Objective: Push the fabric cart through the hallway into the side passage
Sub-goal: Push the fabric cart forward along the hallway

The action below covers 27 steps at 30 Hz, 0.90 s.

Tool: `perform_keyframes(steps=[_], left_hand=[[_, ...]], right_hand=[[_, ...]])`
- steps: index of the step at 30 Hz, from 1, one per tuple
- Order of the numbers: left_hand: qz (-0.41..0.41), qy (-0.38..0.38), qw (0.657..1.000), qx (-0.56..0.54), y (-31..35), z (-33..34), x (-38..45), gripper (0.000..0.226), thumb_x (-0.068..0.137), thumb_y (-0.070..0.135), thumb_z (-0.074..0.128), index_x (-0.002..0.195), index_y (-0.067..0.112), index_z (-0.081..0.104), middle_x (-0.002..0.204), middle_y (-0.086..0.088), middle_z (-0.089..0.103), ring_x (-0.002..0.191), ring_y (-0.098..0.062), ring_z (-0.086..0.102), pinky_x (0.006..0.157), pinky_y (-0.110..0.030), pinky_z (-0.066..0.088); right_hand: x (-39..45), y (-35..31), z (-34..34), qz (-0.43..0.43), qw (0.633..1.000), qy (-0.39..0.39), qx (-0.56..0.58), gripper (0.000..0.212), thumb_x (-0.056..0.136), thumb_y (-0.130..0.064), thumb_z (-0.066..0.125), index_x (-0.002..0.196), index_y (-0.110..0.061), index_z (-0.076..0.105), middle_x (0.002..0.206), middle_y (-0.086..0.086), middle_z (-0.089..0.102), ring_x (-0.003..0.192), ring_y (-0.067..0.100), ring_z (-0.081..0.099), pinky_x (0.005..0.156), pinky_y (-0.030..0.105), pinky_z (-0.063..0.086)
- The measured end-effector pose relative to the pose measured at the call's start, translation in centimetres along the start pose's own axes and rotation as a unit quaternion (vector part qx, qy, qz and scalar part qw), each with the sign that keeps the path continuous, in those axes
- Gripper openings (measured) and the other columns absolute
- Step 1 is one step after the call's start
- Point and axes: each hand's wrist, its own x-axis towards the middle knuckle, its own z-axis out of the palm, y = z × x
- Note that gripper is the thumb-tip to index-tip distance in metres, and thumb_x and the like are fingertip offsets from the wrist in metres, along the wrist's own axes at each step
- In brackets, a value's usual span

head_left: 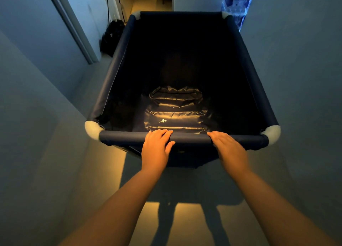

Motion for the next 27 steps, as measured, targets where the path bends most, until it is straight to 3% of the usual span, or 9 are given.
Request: perform_keyframes(steps=[4,9,13,16,20,27], left_hand=[[-0.016,0.01,1.0,-0.01,1.2,0.6,-1.4,0.034,0.086,0.025,0.062,0.119,0.015,0.058,0.115,-0.003,0.063,0.109,-0.023,0.054,0.107,-0.04,0.029],[0.03,-0.042,0.998,-0.02,1.2,0.2,-3.3,0.043,0.09,0.021,0.055,0.132,0.017,0.045,0.133,-0.003,0.054,0.125,-0.021,0.045,0.111,-0.031,0.018],[0.114,-0.114,0.987,0.013,-0.6,-1.6,-4.9,0.054,0.094,0.026,0.048,0.143,0.02,0.026,0.149,0.0,0.034,0.137,-0.017,0.027,0.111,-0.026,0.003],[0.178,-0.153,0.971,0.052,-3.2,-3.7,-5.8,0.056,0.094,0.023,0.046,0.144,0.019,0.022,0.151,-0.002,0.03,0.137,-0.019,0.027,0.114,-0.03,0.009],[0.219,-0.196,0.952,0.085,-7.1,-6.0,-7.2,0.057,0.096,0.026,0.041,0.146,0.018,0.014,0.155,-0.003,0.02,0.141,-0.019,0.018,0.115,-0.032,0.008],[0.313,-0.243,0.913,0.093,-12.4,-10.4,-11.1,0.059,0.098,0.036,0.034,0.146,0.019,0.006,0.157,-0.003,0.012,0.143,-0.017,0.009,0.113,-0.03,-0.004]], right_hand=[[-0.7,0.6,-0.4,-0.003,1.0,0.011,0.017,0.06,0.076,0.009,0.056,0.132,-0.012,0.047,0.133,0.008,0.054,0.125,0.025,0.049,0.107,0.036,0.035],[-1.4,1.5,-0.4,0.029,1.0,-0.005,0.007,0.055,0.083,0.007,0.052,0.134,-0.014,0.044,0.138,0.006,0.05,0.132,0.022,0.041,0.114,0.034,0.02],[-2.2,0.8,-0.5,0.122,0.992,-0.01,-0.004,0.046,0.095,-0.014,0.044,0.14,-0.015,0.035,0.15,0.008,0.033,0.142,0.023,0.021,0.113,0.043,0.028],[-2.2,-0.8,-0.5,0.219,0.975,-0.024,-0.009,0.051,0.098,-0.027,0.036,0.144,-0.011,0.023,0.156,0.011,0.015,0.145,0.026,0.006,0.115,0.044,0.021],[-1.1,-5.1,-0.4,0.343,0.938,-0.042,0.035,0.057,0.098,-0.033,0.032,0.145,-0.006,0.014,0.158,0.012,0.002,0.145,0.026,-0.002,0.115,0.046,0.019],[-2.9,-18.4,3.1,0.364,0.931,-0.016,0.041,0.058,0.099,-0.029,0.033,0.145,-0.002,0.01,0.157,0.015,0.0,0.144,0.028,-0.003,0.117,0.04,0.014]])
